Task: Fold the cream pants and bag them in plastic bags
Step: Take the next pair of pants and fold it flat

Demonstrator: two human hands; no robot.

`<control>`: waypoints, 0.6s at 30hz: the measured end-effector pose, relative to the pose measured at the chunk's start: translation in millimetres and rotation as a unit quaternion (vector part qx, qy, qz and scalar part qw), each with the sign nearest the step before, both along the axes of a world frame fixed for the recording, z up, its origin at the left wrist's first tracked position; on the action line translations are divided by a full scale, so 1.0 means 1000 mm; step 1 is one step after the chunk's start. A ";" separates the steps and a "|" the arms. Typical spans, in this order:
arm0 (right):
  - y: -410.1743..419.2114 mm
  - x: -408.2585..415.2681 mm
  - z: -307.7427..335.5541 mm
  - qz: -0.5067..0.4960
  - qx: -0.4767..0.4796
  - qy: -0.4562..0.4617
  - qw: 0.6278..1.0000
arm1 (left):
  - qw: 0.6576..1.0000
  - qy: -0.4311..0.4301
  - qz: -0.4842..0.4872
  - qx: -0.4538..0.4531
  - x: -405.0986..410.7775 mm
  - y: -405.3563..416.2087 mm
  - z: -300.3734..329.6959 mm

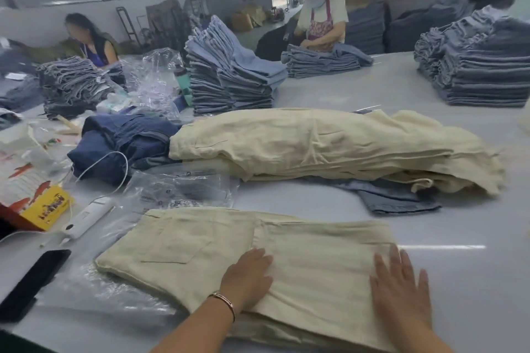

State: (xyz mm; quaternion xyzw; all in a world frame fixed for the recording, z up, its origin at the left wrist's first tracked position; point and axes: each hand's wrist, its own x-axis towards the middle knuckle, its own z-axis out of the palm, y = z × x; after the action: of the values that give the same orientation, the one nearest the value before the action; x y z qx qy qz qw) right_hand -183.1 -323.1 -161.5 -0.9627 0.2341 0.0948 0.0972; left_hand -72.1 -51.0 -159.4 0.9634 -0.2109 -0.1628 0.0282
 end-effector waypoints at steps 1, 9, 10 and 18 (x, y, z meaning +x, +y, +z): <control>0.004 0.002 0.001 0.031 -0.002 -0.018 0.999 | 1.000 -0.009 0.014 -0.023 -0.001 0.006 0.001; 0.079 0.029 0.004 0.276 0.083 -0.095 0.953 | 0.967 -0.084 0.241 -0.002 -0.018 0.078 0.018; 0.090 0.034 0.004 0.293 0.091 -0.096 0.947 | 0.960 -0.090 0.266 -0.001 -0.017 0.087 0.021; 0.179 0.082 0.001 0.227 0.088 -0.127 0.962 | 0.854 -0.038 0.502 -0.127 0.033 0.180 0.036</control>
State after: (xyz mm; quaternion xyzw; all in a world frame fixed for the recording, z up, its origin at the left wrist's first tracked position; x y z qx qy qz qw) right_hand -101.2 -144.6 -160.7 -0.9823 -0.0138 0.0114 0.1865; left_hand -38.7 129.1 -123.4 0.9316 0.2821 -0.0618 0.2208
